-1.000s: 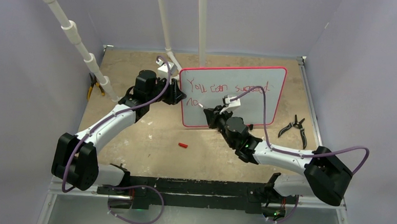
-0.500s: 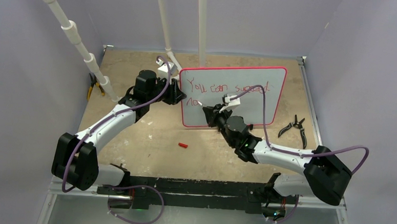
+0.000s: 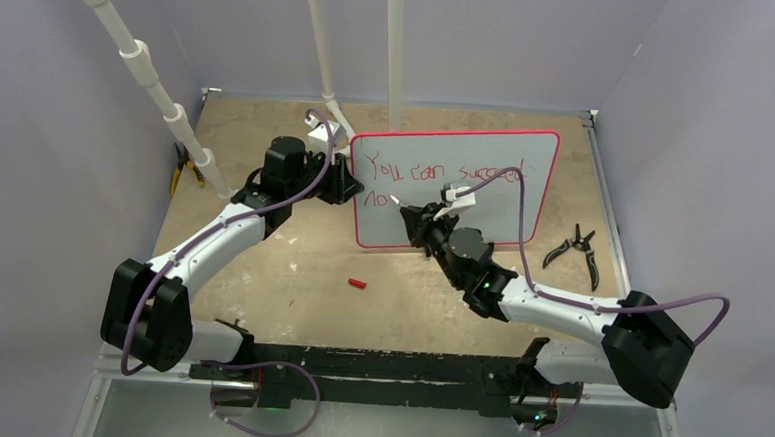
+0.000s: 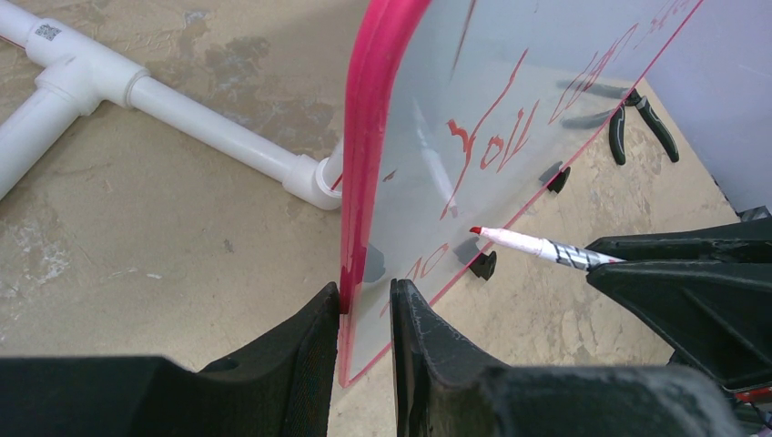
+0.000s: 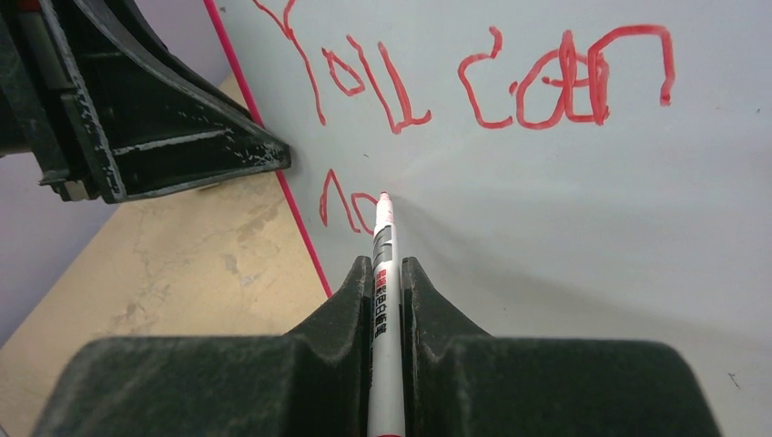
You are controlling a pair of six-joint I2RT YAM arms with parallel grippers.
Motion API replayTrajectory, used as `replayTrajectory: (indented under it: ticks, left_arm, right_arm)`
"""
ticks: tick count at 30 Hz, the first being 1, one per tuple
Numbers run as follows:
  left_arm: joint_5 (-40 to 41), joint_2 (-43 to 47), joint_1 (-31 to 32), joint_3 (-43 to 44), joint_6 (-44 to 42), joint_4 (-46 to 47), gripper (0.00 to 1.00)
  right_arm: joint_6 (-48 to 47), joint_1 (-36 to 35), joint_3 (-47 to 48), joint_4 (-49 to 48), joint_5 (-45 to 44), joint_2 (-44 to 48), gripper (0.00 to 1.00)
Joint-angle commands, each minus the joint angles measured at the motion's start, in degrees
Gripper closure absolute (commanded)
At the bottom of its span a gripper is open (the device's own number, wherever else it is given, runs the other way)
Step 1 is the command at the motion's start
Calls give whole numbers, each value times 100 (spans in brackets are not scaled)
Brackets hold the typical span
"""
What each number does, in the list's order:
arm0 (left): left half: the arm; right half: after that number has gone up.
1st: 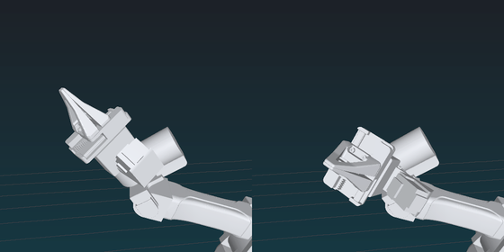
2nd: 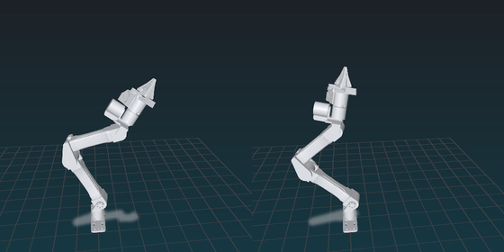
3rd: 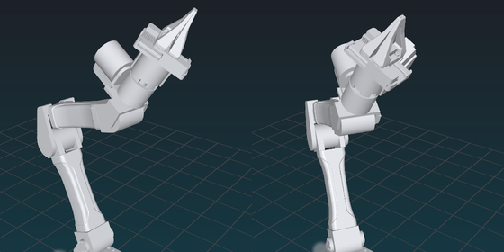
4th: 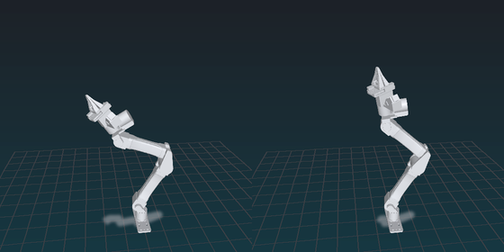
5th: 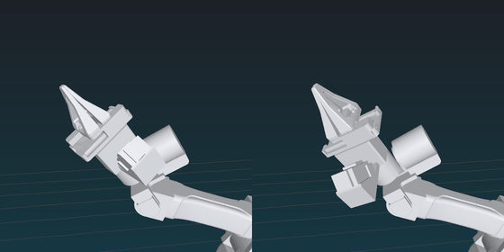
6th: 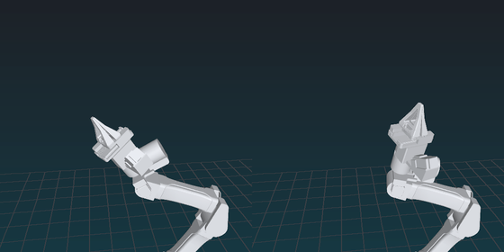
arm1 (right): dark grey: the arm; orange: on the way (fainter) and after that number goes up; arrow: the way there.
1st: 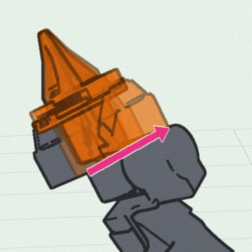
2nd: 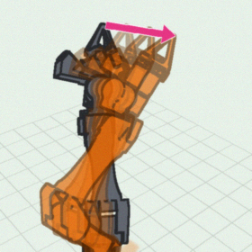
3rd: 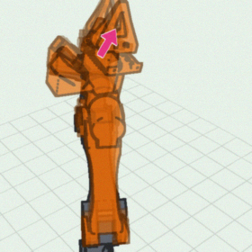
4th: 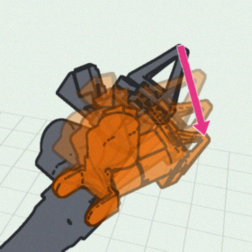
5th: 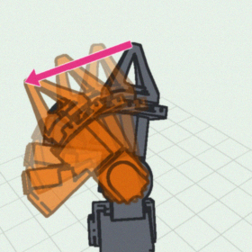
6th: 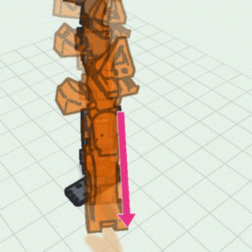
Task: Write a sentence on the whiteboard
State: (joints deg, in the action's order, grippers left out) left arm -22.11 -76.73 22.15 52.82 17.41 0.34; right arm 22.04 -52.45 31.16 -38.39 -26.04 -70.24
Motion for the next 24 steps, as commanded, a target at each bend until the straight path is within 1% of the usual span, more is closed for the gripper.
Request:
replayTrajectory:
  ticks: [1, 7, 15, 24]
  left_arm:
    - [-186, 0, 44, 57, 70, 225, 75]
    - [-179, 0, 52, 53, 65, 221, 75]
    - [-186, -9, 52, 53, 70, 221, 75]
    - [-168, 0, 58, 54, 53, 204, 75]
  right_arm:
    - [-51, 15, 140, -115, -180, -130, 100]
    - [-18, 15, 135, -21, -634, -309, 100]
    - [191, 15, -180, 226, -627, -72, 100]
    - [292, 11, -220, 362, -622, -93, 100]
